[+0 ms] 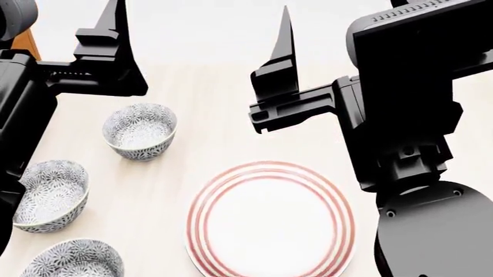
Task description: Put the bowl at the front on the plate.
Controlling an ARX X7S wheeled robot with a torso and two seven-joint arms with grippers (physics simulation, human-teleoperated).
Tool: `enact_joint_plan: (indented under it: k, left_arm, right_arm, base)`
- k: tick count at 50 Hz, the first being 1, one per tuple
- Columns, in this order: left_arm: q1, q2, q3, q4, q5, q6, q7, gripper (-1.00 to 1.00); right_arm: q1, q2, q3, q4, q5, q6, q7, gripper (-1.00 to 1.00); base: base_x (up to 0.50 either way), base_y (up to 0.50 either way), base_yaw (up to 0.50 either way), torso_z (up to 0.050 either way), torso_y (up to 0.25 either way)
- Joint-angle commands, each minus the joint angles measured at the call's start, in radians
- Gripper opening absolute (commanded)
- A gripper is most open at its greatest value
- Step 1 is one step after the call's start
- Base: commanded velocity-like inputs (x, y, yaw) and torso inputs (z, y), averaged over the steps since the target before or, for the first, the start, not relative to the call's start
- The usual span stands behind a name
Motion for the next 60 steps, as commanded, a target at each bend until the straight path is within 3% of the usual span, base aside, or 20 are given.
enact_joint_plan:
  k: [1,20,23,27,31,38,50,60]
  left_arm:
    - [-0.001,-0.008,0.002,-0.003,-0.015,0.005,-0.012,1.0]
    - [0.01,-0.017,0.01,-0.013,-0.032,0.017,-0.031,1.0]
    - [0.003,0.004,-0.036,-0.022,-0.085,-0.032,-0.055,1.0]
    - [-0.023,0.062,-0.151,-0.056,-0.214,-0.173,-0.141,1.0]
    - [-0.038,0.065,-0.159,-0.062,-0.24,-0.215,-0.181,1.0]
    - [-0.074,0.106,-0.252,-0.136,-0.429,-0.368,-0.354,1.0]
    - [-0.084,0.061,-0.209,-0.269,-0.696,-0.386,-0.604,1.0]
    - [-0.085,0.027,-0.166,-0.353,-0.851,-0.358,-0.745,1.0]
  right_arm:
    - [0.001,0.003,-0.003,0.001,0.004,-0.004,0.002,1.0]
    - [-0.006,0.011,-0.009,-0.008,0.004,-0.019,0.009,1.0]
    - [-0.006,0.011,-0.009,-0.007,0.004,-0.023,0.009,1.0]
    - [-0.008,0.013,-0.009,-0.01,0.006,-0.023,0.011,1.0]
    - [-0.007,0.015,-0.007,-0.015,0.008,-0.023,0.011,1.0]
    - [-0.012,0.021,0.001,-0.028,0.014,-0.018,0.014,1.0]
    - [-0.017,0.025,-0.001,-0.015,0.014,-0.042,0.011,1.0]
    - [-0.024,0.028,-0.003,-0.011,0.013,-0.057,0.012,1.0]
  base:
    - [0.18,0.0,0.0,0.0,0.0]
    - [0.14,0.0,0.0,0.0,0.0]
    - [0.0,0.0,0.0,0.0,0.0]
    - [0.0,0.0,0.0,0.0,0.0]
    - [0.0,0.0,0.0,0.0,0.0]
    - [0.0,0.0,0.0,0.0,0.0]
    - [0.0,0.0,0.0,0.0,0.0]
    - [0.0,0.0,0.0,0.0,0.0]
